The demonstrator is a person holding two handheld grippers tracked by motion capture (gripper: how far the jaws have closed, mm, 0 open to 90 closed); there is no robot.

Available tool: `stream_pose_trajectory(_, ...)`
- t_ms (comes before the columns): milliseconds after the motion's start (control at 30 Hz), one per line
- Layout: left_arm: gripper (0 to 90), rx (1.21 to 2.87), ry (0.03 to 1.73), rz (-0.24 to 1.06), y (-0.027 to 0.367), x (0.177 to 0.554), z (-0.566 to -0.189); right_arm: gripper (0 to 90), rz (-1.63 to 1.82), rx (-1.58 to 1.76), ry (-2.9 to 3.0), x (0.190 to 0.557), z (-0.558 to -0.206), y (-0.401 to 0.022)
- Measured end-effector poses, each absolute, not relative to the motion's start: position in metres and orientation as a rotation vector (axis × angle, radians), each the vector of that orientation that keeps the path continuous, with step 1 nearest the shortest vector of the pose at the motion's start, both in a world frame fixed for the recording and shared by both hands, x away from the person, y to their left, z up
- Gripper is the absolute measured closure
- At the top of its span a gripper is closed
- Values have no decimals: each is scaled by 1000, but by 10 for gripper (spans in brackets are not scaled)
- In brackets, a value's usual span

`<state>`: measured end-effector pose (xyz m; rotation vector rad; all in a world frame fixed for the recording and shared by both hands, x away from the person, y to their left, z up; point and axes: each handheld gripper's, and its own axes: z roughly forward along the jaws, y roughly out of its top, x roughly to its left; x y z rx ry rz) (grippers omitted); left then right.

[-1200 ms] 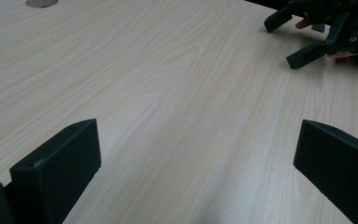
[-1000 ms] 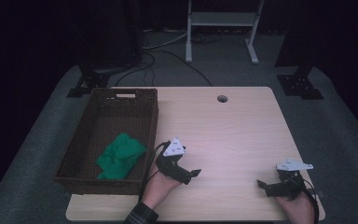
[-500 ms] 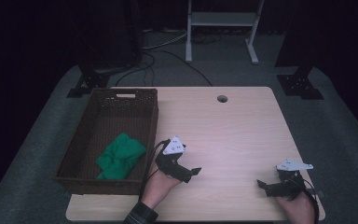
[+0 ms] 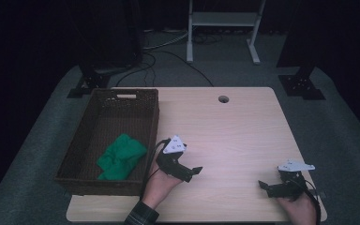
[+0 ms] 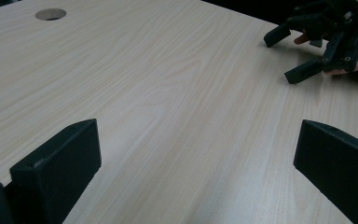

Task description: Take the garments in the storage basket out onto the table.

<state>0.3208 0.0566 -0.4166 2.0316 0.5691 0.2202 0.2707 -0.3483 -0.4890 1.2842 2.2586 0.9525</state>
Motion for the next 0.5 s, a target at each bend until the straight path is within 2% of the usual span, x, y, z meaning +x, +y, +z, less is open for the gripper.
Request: stream_pose_trajectory(500,0,2034,554,213,54,324,-409,0,952,1284,2259,271,-489,-348)
